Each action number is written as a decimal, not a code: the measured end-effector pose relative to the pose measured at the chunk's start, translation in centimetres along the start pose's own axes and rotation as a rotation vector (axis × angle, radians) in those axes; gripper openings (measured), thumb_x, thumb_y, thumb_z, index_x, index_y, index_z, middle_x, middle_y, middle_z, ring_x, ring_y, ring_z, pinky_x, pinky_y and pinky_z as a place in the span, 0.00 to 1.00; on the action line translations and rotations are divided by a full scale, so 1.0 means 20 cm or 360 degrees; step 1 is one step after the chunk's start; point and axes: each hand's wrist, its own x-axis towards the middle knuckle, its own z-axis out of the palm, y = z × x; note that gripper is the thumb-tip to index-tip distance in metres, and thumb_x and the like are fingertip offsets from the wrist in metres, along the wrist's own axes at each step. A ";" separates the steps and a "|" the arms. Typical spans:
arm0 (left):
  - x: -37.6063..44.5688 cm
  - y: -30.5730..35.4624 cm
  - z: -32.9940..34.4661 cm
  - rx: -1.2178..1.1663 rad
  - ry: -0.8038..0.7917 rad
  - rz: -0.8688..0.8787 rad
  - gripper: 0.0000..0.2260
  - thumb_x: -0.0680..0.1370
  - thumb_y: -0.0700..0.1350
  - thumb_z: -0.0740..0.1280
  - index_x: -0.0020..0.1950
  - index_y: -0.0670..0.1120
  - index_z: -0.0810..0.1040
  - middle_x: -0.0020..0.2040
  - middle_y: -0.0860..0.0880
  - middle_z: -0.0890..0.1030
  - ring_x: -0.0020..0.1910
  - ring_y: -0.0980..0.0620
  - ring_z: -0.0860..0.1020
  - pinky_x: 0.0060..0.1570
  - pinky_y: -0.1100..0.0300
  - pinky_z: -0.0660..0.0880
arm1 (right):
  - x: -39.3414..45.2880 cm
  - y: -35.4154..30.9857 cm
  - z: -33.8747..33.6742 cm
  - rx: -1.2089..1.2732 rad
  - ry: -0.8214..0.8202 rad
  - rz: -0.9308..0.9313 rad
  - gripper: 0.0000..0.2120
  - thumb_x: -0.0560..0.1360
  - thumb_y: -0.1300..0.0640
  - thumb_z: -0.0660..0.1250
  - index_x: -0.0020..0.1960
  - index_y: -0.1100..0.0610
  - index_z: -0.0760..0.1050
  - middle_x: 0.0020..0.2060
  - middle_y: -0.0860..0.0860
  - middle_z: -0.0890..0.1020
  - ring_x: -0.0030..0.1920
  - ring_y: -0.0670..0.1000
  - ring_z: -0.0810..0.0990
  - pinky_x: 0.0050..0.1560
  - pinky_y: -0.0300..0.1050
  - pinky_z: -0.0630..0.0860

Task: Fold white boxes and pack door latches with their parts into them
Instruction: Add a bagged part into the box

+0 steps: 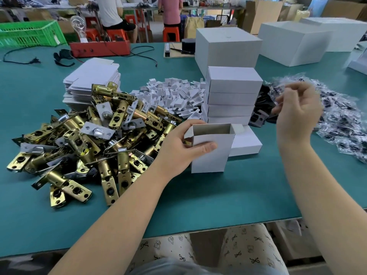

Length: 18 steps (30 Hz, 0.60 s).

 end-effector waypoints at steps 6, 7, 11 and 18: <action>0.00 -0.01 0.00 -0.0044 -0.0011 -0.0010 0.17 0.67 0.46 0.75 0.54 0.54 0.76 0.46 0.63 0.83 0.47 0.63 0.82 0.44 0.69 0.78 | 0.17 0.43 -0.05 -0.1389 -0.0552 0.0128 0.14 0.76 0.58 0.64 0.61 0.58 0.78 0.58 0.58 0.79 0.59 0.59 0.74 0.59 0.47 0.67; 0.00 -0.01 0.00 -0.0051 -0.0008 -0.0013 0.17 0.67 0.46 0.75 0.54 0.54 0.76 0.46 0.63 0.83 0.47 0.62 0.82 0.44 0.68 0.78 | 0.17 0.46 -0.04 -0.1585 -0.0694 0.0084 0.17 0.77 0.54 0.65 0.64 0.58 0.76 0.62 0.58 0.77 0.63 0.61 0.71 0.61 0.49 0.65; 0.00 -0.02 -0.01 -0.0073 -0.0003 -0.0015 0.17 0.67 0.46 0.75 0.54 0.54 0.76 0.46 0.63 0.83 0.47 0.62 0.82 0.44 0.68 0.78 | 0.14 0.50 0.01 -0.2021 -0.0993 -0.0125 0.24 0.78 0.49 0.63 0.71 0.57 0.67 0.70 0.56 0.69 0.66 0.63 0.63 0.60 0.55 0.66; 0.00 -0.01 0.00 -0.0094 -0.0011 -0.0017 0.17 0.67 0.46 0.75 0.53 0.55 0.76 0.46 0.63 0.83 0.47 0.62 0.82 0.44 0.68 0.78 | 0.15 0.49 0.03 -0.1896 -0.0850 -0.0068 0.28 0.77 0.50 0.66 0.72 0.61 0.65 0.60 0.65 0.75 0.60 0.65 0.70 0.61 0.53 0.61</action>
